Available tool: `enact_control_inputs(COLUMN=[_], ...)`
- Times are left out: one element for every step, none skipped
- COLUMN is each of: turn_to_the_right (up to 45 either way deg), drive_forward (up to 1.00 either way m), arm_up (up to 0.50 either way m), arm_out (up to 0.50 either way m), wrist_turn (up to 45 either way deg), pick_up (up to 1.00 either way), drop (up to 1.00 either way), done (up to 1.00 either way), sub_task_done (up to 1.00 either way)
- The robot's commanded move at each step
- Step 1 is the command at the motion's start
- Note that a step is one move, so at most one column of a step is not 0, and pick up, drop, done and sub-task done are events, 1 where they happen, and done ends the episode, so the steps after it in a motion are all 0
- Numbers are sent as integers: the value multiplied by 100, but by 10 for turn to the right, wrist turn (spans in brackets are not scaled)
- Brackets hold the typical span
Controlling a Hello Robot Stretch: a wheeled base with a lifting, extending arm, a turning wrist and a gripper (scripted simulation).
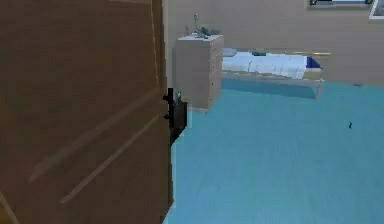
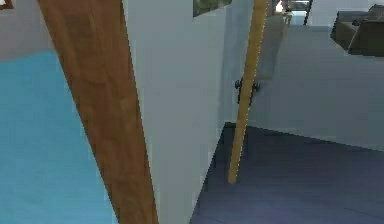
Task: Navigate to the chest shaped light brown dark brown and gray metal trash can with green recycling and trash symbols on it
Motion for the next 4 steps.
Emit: enact_control_inputs(turn_to_the_right=[0, 450, 270, 30], drive_forward=[55, 0, 0, 0], arm_up=[0, 0, 0, 0], arm_out=[0, 0, 0, 0], wrist_turn=[0, 0, 0, 0], pick_up=[0, 0, 0, 0], drop=[0, 0, 0, 0], done=[0, 0, 0, 0], sub_task_done=[0, 0, 0, 0])
